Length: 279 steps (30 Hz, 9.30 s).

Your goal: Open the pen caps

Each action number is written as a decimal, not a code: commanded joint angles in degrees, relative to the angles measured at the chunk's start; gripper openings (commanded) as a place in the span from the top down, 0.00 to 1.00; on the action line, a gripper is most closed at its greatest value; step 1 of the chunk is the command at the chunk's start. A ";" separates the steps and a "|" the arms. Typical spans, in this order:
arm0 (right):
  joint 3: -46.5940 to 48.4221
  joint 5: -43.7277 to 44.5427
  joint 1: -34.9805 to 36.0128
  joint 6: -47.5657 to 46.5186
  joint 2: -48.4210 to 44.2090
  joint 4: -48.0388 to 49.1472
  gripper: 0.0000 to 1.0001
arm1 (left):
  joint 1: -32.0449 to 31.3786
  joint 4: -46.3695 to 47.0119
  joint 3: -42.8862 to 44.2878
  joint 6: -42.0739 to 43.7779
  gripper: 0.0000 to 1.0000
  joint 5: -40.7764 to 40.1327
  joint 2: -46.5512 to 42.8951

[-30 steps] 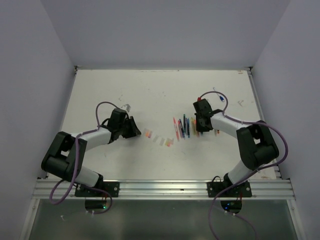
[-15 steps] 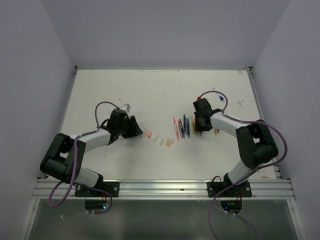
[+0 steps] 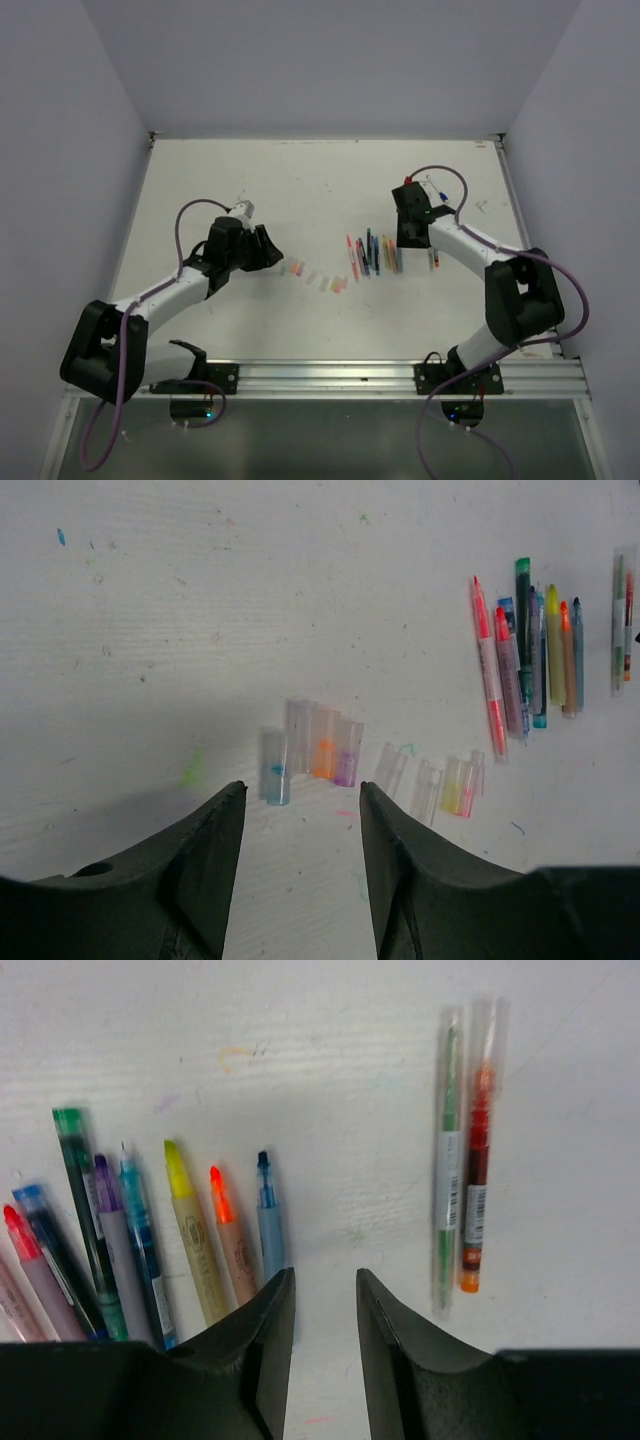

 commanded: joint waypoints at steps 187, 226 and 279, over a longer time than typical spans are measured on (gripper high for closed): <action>-4.45 -1.39 0.88 1.23 -2.68 3.21 1.00 | 5.24 0.56 0.22 0.94 1.00 1.10 6.29; -3.75 -7.97 -3.08 0.08 3.31 4.35 0.72 | 4.89 8.83 -4.70 -0.29 0.58 7.71 7.19; 1.88 -13.15 -9.07 -4.40 -1.17 4.26 1.00 | 4.89 10.93 -5.05 -5.91 0.50 16.92 -7.41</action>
